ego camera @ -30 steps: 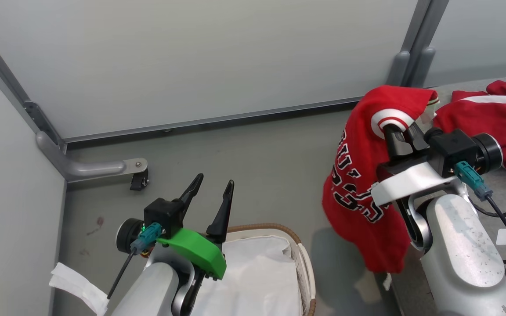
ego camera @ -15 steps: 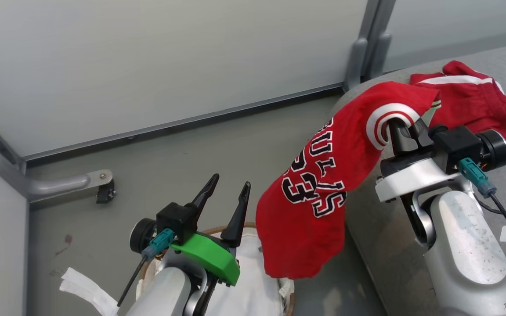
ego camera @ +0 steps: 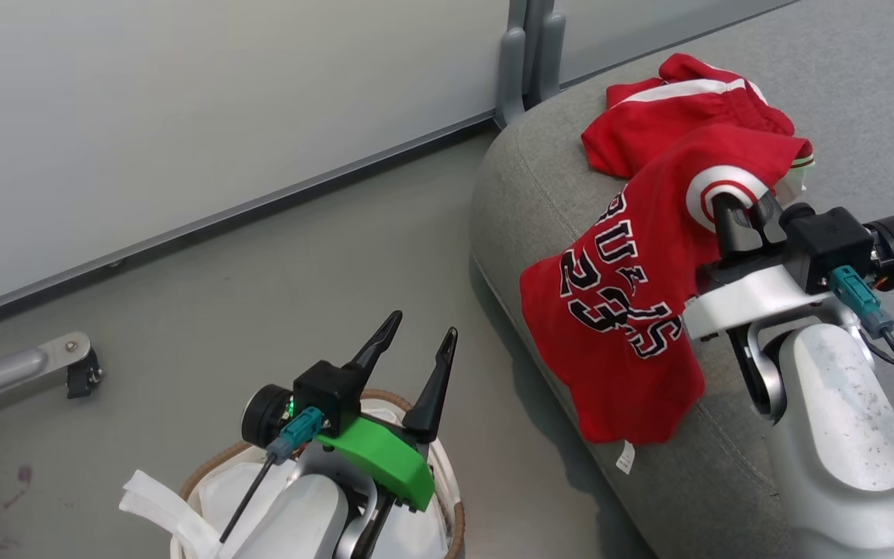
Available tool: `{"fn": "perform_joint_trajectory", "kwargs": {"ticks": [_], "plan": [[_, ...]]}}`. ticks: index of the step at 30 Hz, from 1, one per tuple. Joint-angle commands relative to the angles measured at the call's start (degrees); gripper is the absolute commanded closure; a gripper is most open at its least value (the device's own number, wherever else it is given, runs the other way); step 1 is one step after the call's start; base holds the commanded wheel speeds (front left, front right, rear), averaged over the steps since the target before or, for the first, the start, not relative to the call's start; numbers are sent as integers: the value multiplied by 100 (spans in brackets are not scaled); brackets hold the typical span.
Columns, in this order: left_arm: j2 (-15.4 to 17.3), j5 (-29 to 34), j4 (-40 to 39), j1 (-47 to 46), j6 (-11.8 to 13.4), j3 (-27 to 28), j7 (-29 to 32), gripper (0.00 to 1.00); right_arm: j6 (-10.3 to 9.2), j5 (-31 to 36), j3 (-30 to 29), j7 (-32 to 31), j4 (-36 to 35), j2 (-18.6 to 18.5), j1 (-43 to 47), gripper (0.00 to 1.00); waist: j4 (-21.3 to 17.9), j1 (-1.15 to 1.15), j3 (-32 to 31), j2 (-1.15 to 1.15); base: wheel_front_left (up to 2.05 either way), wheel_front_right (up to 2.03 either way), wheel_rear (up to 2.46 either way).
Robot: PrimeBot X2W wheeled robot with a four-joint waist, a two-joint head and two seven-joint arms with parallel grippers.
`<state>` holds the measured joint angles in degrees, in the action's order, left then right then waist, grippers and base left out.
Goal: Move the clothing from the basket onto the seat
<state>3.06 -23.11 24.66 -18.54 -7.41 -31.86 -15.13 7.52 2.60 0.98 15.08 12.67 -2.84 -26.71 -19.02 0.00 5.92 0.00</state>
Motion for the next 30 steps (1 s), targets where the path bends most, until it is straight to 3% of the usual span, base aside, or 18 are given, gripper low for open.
{"fn": "perform_joint_trajectory", "kwargs": {"ticks": [1, 7, 13, 19, 25, 30], "plan": [[26, 53, 2, -103, -13, -8, -2, 0, -6, 36, -26, 13, -9, -10, -115, 100, -142, 0, 185, 0, 0, 0, 0], [62, 64, -32, -208, -13, -94, -3, 0, -6, 169, -154, 13, -24, -87, -521, 100, -8, 0, 391, 0, 0, 0, 0], [144, 59, -68, -338, -13, -141, -2, 0, -6, 220, -475, 13, -59, -365, -1538, 100, 230, 0, 664, 0, 0, 0, 0], [254, 116, -127, -535, -13, -225, -2, 0, -6, 347, -559, 13, 267, -1035, -2993, 100, 520, 0, 1005, 0, 0, 0, 0], [348, 166, -199, -735, -14, -258, -2, 0, -6, 379, -650, -21, 1092, -1873, -4403, 100, 712, 0, 1390, 0, 0, 0, 0], [483, 234, -252, -851, -14, -216, -2, 0, -6, 461, -670, -47, 1588, -2307, -4919, 100, 714, 0, 1700, 0, 0, 0, 0]]}}
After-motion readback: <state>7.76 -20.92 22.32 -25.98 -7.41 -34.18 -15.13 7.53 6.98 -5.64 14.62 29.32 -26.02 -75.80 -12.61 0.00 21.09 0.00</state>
